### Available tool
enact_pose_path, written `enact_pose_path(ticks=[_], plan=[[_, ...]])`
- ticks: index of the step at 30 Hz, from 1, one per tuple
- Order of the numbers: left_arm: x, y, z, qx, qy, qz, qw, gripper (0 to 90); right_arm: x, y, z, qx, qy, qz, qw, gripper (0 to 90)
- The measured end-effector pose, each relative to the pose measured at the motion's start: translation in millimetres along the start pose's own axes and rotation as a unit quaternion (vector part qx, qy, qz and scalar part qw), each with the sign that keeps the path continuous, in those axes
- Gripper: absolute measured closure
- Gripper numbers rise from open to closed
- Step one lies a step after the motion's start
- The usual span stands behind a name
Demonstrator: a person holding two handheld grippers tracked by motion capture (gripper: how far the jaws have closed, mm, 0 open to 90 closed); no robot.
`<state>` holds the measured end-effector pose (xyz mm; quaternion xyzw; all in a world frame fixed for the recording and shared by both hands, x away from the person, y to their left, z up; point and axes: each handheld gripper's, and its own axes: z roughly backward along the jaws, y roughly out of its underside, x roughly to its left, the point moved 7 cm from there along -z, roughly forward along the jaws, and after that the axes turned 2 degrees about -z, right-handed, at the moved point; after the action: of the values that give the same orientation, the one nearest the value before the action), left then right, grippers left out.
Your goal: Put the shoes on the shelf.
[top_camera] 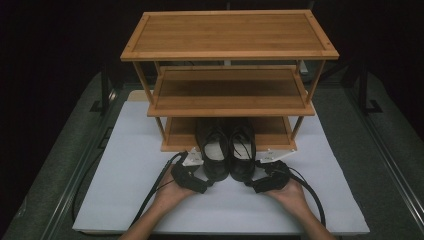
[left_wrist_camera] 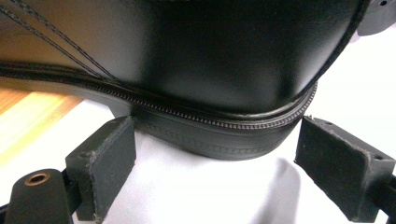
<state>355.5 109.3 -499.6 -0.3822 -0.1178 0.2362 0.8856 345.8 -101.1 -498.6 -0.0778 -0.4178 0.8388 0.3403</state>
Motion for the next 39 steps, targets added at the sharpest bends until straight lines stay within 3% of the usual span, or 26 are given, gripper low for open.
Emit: enact_pose_path(ticks=[3,7,10,19,23,30,39], plan=[[2.8,-3.6,-1.1,-0.002,-0.001,0.008,1.0000,9.4,-1.7,-3.7,0.0,-0.007,-0.004,-0.005,1.0000,15.6],[4.3,-4.8,-4.9,0.006,-0.019,0.010,0.9997,6.9,-0.7,-5.9,-3.9,0.000,0.003,-0.002,1.0000,15.5],[5.1,-6.7,-4.9,0.012,-0.018,0.012,0.9997,6.9,-0.7,-7.2,-4.1,0.000,0.005,-0.002,1.0000,15.6],[8.6,-13.8,-1.5,0.001,-0.013,0.022,0.9997,6.9,-3.7,-16.0,-1.8,-0.016,0.006,-0.007,0.9998,15.2],[10.3,-19.6,2.9,-0.022,-0.011,0.031,0.9992,6.9,-4.4,-18.9,0.4,-0.026,0.003,-0.012,0.9996,14.5],[25.8,-25.7,-1.2,-0.023,-0.017,0.038,0.9989,6.0,-11.0,-32.0,-5.2,-0.031,0.023,-0.009,0.9992,13.9],[46.3,-31.8,-7.2,-0.028,-0.027,0.053,0.9978,5.3,-23.4,-46.2,-15.9,-0.041,0.029,-0.016,0.9986,13.9]])
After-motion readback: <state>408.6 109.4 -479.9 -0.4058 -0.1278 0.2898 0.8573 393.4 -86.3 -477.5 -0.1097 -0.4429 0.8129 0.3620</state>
